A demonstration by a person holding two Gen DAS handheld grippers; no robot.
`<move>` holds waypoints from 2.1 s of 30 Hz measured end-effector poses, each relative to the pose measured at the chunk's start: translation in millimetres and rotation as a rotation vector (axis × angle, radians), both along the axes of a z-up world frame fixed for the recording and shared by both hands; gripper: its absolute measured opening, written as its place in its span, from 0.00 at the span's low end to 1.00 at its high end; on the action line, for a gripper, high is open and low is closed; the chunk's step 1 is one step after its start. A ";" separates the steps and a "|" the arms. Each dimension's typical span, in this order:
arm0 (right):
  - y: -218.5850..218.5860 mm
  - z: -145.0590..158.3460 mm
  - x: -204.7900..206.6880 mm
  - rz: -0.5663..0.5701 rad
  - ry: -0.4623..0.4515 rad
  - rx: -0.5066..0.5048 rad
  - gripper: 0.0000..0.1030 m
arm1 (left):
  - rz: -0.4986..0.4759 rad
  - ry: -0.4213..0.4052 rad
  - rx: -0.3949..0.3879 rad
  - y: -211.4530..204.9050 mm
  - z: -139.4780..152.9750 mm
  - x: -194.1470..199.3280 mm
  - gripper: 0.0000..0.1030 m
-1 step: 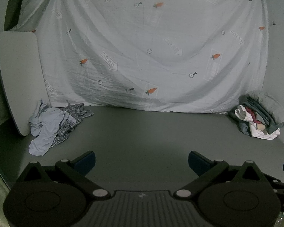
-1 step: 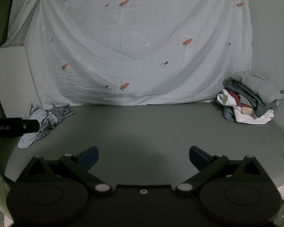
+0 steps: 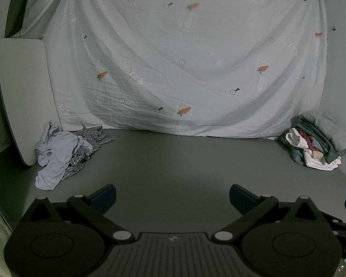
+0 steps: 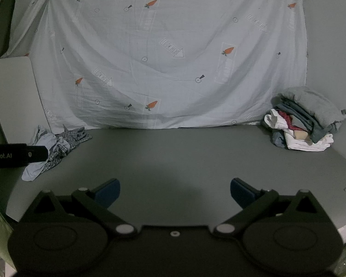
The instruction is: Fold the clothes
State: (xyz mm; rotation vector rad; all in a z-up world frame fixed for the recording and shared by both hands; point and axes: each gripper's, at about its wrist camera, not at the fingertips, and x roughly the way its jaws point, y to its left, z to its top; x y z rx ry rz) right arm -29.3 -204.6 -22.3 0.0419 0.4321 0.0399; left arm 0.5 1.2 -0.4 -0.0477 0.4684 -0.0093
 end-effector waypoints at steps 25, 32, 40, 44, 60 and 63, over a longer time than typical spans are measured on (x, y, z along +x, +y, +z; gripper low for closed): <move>0.5 0.4 -0.6 0.000 0.000 0.004 1.00 | 0.004 0.003 0.007 4.4 -5.7 0.7 1.00; 5.2 0.2 0.2 -0.004 -0.001 0.004 1.00 | 0.006 0.003 0.008 4.1 -5.3 -2.2 1.00; 6.0 0.7 2.8 0.000 -0.001 0.000 1.00 | 0.008 0.006 0.006 3.6 -5.5 -3.7 1.00; 6.3 0.4 4.9 -0.001 -0.002 -0.006 1.00 | 0.009 0.006 0.003 3.8 -5.4 -4.4 1.00; 7.9 -5.7 11.5 -0.008 0.000 -0.019 1.00 | 0.008 0.016 -0.009 1.0 -5.8 7.0 1.00; 10.2 -5.7 14.1 -0.016 0.005 -0.020 1.00 | -0.003 0.026 -0.014 -2.4 -8.5 8.0 1.00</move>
